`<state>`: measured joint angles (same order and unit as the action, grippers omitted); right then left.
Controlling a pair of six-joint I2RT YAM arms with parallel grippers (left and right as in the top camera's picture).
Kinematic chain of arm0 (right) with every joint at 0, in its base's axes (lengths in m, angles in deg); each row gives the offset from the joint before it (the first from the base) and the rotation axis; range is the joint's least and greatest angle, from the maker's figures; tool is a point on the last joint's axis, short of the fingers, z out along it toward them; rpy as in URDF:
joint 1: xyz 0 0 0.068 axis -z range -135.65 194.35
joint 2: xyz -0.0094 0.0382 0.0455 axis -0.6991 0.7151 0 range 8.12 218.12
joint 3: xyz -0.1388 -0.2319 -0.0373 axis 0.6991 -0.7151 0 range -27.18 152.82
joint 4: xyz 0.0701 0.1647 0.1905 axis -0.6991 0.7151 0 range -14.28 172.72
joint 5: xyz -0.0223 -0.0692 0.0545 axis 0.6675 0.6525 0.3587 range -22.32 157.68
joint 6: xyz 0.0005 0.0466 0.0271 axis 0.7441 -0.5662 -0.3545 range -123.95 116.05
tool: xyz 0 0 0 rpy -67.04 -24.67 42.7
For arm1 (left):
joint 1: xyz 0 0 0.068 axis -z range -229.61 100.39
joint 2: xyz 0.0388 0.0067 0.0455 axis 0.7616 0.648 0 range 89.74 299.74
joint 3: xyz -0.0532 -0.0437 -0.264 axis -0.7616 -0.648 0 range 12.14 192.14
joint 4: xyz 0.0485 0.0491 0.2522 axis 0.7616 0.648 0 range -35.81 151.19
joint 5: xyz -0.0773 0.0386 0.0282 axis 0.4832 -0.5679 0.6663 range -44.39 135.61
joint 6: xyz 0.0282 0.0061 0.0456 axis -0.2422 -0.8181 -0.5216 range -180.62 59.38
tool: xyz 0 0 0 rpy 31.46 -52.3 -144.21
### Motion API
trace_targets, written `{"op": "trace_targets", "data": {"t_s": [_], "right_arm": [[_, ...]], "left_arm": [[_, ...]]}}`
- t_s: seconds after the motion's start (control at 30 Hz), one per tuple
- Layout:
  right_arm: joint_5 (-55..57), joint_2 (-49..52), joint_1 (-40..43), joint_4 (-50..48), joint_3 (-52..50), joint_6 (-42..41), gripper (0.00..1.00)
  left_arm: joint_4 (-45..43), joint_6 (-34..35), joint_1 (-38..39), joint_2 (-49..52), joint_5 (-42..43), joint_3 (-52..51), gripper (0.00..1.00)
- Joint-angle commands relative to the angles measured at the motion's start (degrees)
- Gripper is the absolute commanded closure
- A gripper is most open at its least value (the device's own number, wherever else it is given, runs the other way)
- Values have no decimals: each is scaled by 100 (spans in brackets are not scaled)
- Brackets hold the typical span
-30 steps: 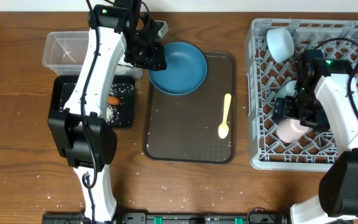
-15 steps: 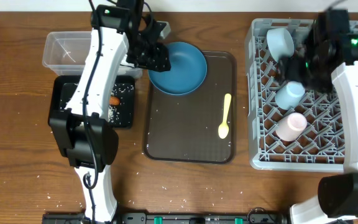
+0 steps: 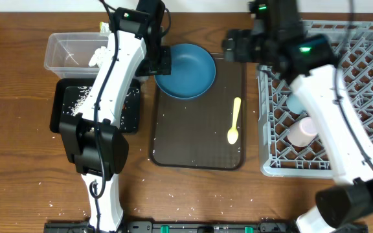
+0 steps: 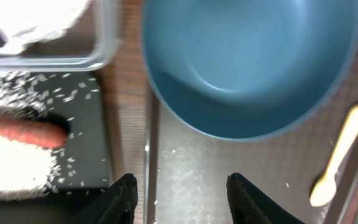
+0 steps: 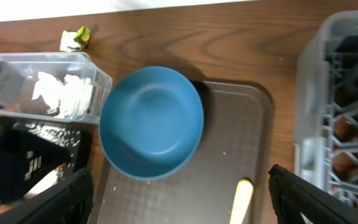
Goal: Sort waste into correct bins and load items into the dishwasher rack
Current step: 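Raise the right gripper out of the rack and move it over the blue bowl, then grasp the rim of the blue bowl with the right gripper and lift it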
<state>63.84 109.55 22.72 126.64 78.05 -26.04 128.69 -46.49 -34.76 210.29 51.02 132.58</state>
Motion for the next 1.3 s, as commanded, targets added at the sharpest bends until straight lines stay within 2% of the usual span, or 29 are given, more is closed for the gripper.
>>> {"op": "trace_targets", "data": {"t_s": [0.0, 0.17, 0.3, 0.37, 0.53, 0.67, 0.77, 0.9, 0.97, 1.13, 1.27], "right_arm": [[667, 516, -223, -146, 61, -431, 15], [387, 1296, -278, -479, 61, -664, 27], [361, 1878, -278, -570, 61, -887, 29], [317, 2168, -280, -643, 61, -984, 34], [247, 2704, -334, -761, 61, -1097, 50], [247, 3001, -354, -789, 61, -1137, 54], [247, 3099, -354, -778, 61, -1158, 60], [247, 3134, -343, -763, 61, -1156, 77], [240, 3132, -330, -756, 63, -1156, 81], [142, 3064, -240, -669, 74, -1150, 99], [109, 2800, -160, -581, 74, -922, 99]], "left_arm": [[24, 533, -28, -46, -507, -46, 50], [63, 590, -98, -400, -911, -46, 51], [61, 588, -181, -734, -1353, -46, 50], [59, 588, -249, -841, -1545, -46, 47], [76, 588, -433, -879, -1556, -50, 45], [129, 588, -518, -879, -1556, -50, 40], [129, 588, -531, -879, -1556, -50, 25], [127, 590, -531, -879, -1556, -50, 16], [127, 590, -531, -879, -1556, -50, 15], [127, 590, -531, -879, -1554, -50, 14], [127, 590, -531, -879, -1554, -50, 12]]}}
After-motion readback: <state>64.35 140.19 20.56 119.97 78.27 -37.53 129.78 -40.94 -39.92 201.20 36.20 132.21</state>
